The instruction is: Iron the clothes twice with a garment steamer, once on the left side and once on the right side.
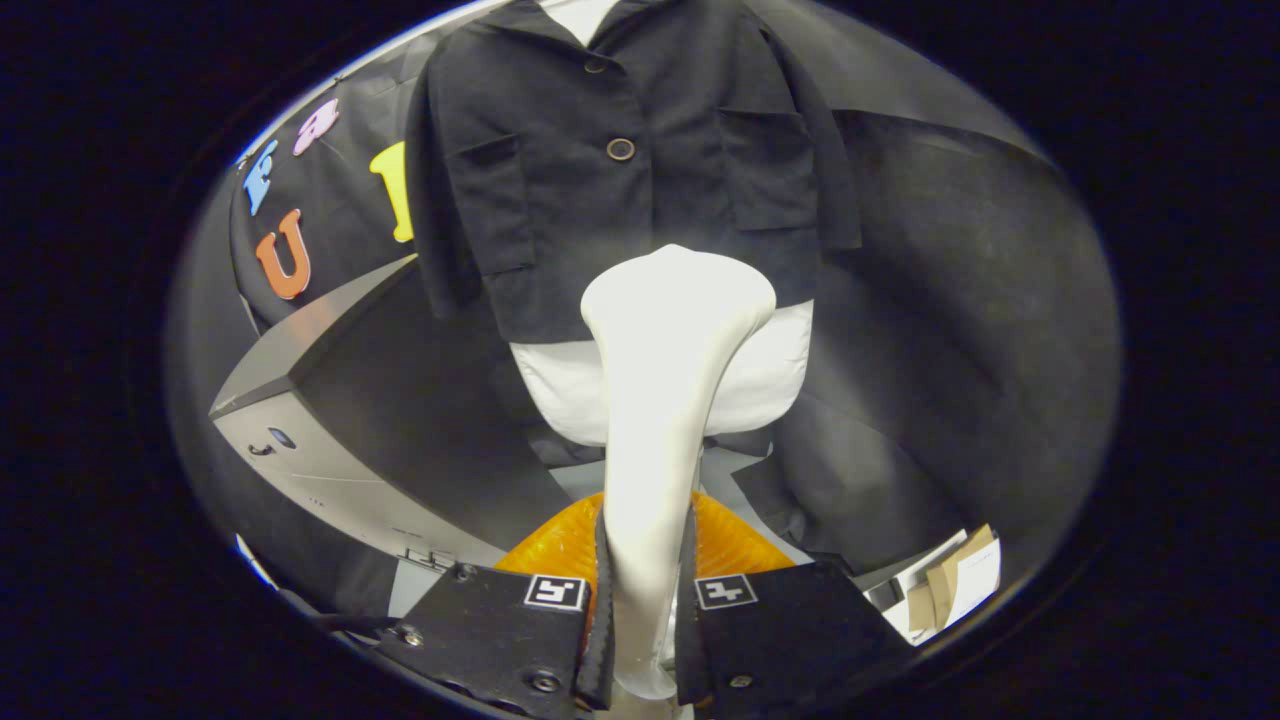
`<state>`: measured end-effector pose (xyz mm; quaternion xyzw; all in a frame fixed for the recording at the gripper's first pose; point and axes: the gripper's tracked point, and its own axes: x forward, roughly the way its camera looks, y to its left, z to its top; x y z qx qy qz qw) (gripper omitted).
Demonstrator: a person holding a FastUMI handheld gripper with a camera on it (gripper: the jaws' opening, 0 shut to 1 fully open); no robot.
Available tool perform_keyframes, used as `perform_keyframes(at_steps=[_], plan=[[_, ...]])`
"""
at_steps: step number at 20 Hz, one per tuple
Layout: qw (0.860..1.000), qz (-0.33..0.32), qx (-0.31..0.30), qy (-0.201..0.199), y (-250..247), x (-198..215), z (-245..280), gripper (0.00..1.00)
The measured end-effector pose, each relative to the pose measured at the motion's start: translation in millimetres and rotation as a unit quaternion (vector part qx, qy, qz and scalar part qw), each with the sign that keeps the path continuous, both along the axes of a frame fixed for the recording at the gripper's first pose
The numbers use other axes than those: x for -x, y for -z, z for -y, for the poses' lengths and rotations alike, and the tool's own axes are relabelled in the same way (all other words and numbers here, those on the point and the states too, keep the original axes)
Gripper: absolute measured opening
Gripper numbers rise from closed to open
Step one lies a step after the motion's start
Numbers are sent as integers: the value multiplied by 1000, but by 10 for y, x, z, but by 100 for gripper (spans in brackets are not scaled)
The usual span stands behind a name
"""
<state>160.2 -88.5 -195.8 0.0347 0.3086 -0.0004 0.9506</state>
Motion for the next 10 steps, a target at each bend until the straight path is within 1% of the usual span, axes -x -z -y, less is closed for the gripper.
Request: perform_keyframes(at_steps=[3, 5, 8, 10], plan=[[999, 26, 13, 16, -150, 255, -199, 27], [999, 31, 17, 22, -261, 452, -320, 27], [998, 53, 26, 15, -518, 641, -523, 27], [997, 72, 33, -2, -703, 741, -647, 27]])
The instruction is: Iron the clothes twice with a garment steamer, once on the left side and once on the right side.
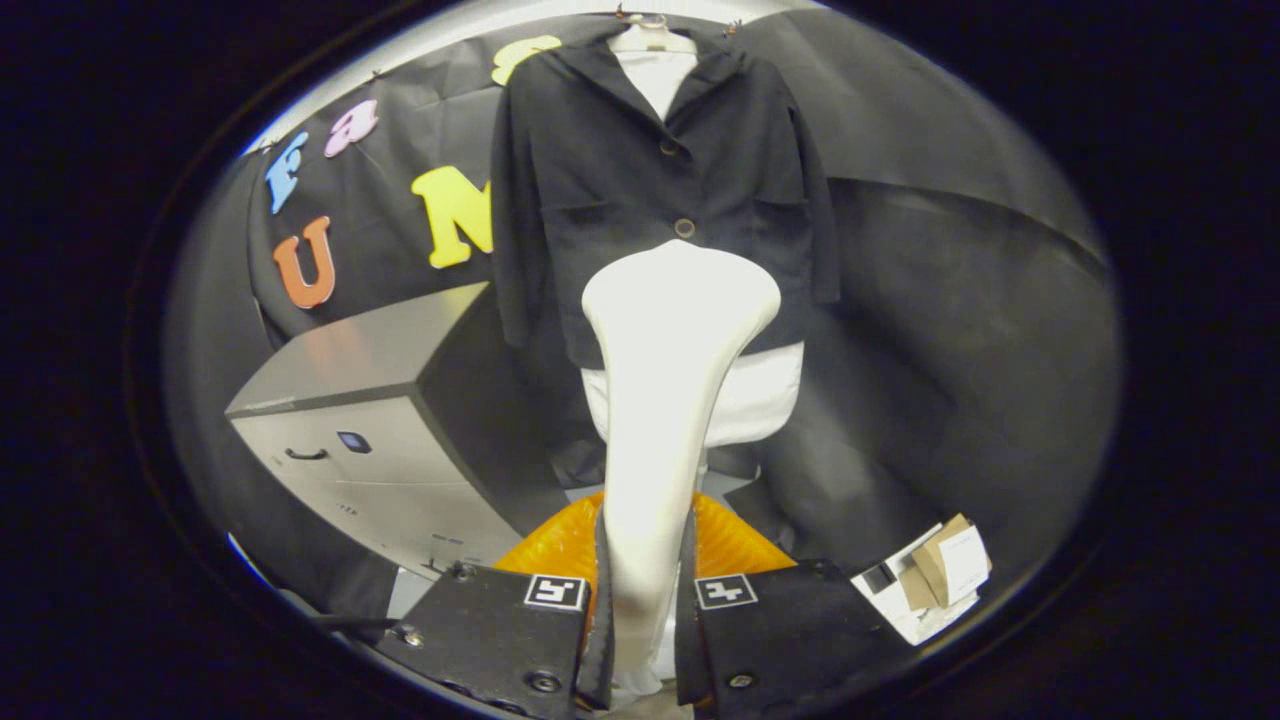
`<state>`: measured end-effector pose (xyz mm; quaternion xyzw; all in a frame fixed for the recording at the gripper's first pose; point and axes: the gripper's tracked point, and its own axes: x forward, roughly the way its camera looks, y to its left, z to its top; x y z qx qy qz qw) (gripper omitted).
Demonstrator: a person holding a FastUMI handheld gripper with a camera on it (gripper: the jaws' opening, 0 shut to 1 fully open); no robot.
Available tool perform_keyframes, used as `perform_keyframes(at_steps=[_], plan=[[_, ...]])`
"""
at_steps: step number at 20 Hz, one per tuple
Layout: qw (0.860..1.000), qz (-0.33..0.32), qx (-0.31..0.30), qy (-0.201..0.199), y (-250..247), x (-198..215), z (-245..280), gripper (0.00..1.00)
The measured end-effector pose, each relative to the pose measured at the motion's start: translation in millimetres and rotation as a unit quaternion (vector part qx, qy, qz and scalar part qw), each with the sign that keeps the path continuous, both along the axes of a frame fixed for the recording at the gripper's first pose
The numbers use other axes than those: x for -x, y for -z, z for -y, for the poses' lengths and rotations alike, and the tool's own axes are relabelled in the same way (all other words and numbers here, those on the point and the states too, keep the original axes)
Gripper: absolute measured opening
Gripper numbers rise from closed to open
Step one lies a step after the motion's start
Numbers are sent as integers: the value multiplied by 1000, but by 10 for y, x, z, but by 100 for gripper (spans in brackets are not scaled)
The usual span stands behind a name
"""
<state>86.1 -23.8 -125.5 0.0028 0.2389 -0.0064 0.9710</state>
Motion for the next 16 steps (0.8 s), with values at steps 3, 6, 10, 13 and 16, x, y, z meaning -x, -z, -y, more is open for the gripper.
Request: perform_keyframes(at_steps=[3, 6, 10, 13, 16], plan=[[999, 29, 16, -24, -278, 141, -108, 27], [996, 57, 18, -61, -538, 355, -269, 27], [988, 88, 19, -121, -791, 801, -432, 27], [981, 106, 23, -164, -837, 1153, -498, 27], [975, 108, 23, -195, -785, 1456, -503, 27]])
